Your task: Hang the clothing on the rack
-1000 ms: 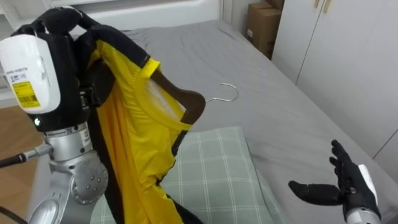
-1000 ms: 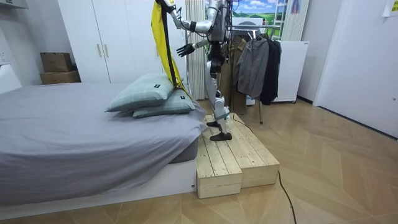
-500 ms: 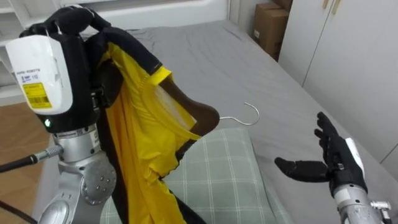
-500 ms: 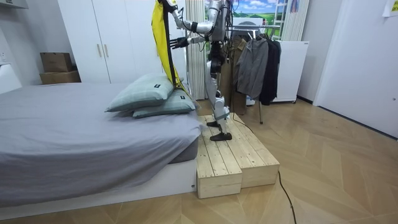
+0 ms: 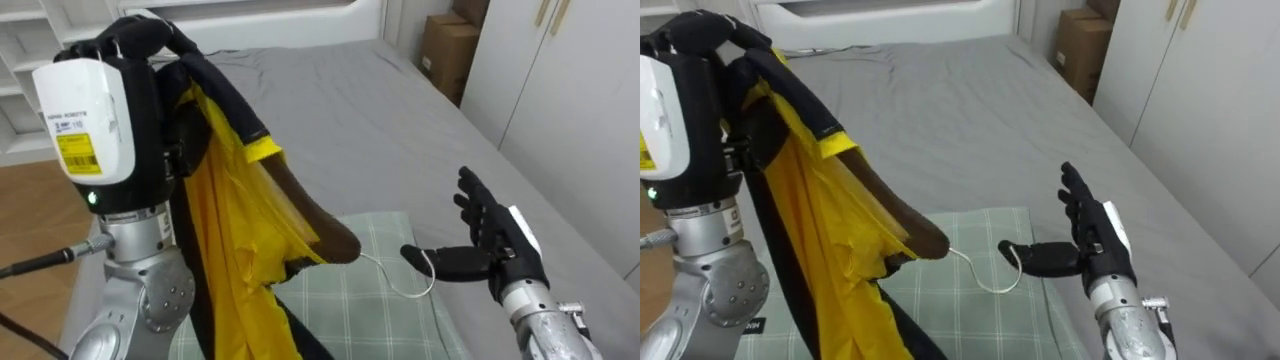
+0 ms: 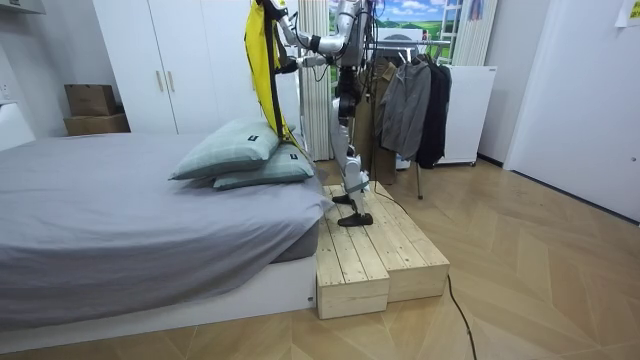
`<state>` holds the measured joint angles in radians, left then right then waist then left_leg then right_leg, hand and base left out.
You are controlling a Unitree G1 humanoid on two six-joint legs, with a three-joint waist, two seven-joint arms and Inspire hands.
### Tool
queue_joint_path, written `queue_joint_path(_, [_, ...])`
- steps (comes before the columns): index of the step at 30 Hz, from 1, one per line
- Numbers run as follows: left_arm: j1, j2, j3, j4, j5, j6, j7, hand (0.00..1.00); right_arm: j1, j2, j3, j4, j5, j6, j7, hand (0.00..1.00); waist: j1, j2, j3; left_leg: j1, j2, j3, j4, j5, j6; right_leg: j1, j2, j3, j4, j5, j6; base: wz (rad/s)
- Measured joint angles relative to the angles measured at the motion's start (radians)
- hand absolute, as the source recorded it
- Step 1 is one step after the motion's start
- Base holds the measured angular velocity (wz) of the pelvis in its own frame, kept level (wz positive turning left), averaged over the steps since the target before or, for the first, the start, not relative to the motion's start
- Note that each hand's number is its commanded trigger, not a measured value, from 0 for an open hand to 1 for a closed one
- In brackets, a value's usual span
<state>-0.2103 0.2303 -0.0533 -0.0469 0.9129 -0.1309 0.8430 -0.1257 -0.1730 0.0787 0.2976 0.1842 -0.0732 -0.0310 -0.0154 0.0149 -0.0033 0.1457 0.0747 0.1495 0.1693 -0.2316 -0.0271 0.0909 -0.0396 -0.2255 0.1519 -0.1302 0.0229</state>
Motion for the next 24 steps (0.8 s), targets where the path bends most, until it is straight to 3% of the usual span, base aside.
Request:
queue_joint_path(8, [0.000, -0.018, 0.000, 0.000, 0.021, -0.001, 0.000, 1.00, -0.009, 0.014, 0.021, 0.000, 0.003, 0.000, 0.053, 0.00, -0.001, -0.002, 0.0013, 0.004, 0.000, -0.005, 0.000, 0.000, 0.000, 0.005, 0.000, -0.006, -0.002, 0.000, 0.000, 0.01])
queue_joint_path(11, [-0.002, -0.018, -0.001, 0.000, 0.022, -0.001, 0.000, 1.00, -0.009, 0.014, 0.021, 0.001, -0.018, 0.000, 0.068, 0.00, -0.006, -0.009, 0.0061, 0.004, 0.000, -0.016, 0.000, 0.000, 0.000, 0.006, -0.001, -0.016, -0.002, 0.000, 0.000, 0.10])
queue_joint_path(14, [-0.002, -0.020, -0.007, 0.000, 0.021, -0.001, -0.002, 1.00, -0.009, 0.014, 0.021, 0.001, -0.100, 0.000, 0.079, 0.00, -0.004, -0.013, 0.0091, 0.002, 0.000, -0.017, 0.000, 0.000, 0.000, 0.006, 0.000, -0.017, -0.003, 0.000, 0.000, 0.01])
queue_joint_path(24, [-0.002, -0.022, -0.011, -0.011, 0.024, -0.001, -0.024, 1.00, -0.002, 0.015, 0.041, 0.003, -0.313, 0.000, 0.098, 0.00, -0.004, -0.011, 0.0080, -0.011, 0.000, -0.019, 0.003, 0.000, 0.000, -0.006, -0.001, -0.018, -0.003, 0.000, 0.000, 0.00])
